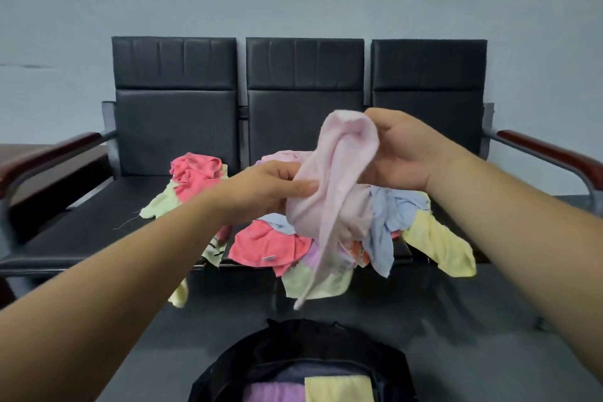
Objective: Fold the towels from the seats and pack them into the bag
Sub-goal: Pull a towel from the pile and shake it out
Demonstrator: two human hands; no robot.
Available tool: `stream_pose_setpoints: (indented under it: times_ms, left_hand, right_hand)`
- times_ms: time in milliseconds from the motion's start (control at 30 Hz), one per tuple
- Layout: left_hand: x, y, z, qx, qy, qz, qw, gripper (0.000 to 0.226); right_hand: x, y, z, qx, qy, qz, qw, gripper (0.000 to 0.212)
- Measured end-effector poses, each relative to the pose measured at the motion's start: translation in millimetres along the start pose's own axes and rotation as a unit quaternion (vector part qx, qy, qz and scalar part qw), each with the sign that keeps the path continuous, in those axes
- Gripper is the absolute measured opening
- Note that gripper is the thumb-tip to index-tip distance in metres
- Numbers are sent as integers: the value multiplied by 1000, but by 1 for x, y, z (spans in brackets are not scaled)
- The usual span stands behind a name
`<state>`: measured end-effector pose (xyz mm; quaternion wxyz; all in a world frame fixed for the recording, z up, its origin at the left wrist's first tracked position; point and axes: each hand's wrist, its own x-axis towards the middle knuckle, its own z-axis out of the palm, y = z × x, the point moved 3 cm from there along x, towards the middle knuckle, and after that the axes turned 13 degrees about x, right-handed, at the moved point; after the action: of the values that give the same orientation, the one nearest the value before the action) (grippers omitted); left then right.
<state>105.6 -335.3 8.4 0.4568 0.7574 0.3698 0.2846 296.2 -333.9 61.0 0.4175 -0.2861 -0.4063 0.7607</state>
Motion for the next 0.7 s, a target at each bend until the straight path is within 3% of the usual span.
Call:
stream_pose_setpoints:
  times_ms: [100,233,300,400,500,567,633,700]
  left_hand:
    - [4,-4,8,-74,39,-44,995,31]
    - [9,-10,20,-86,133,-91,983,30]
    - [11,-16,22,-105,160,-99,977,24]
    - [10,-25,11,-135,171,-85,972,27]
    - [5,-28,4,-108,129,-59,984,43]
    - [2,-29,4,-1,56,-60,997,45]
    - [1,-40,3,163,-33,-100,981,56]
    - [0,-55,-1,245,-73,-151,955,67]
  right_hand:
    - [10,8,-12,32,96,12,995,34]
    - [8,28,-16,46,56,25,997,68]
    - [8,32,-14,-43,52,-11,998,56]
    - [11,29,-25,-116,118,-71,984,33]
    - [9,17,-29,-111,132,-100,980,30]
    - [8,8,-27,-91,123,-114,982,36]
    - [8,0,-26,-78,120,-125,982,47]
    - [8,-5,-28,-75,129,-128,980,57]
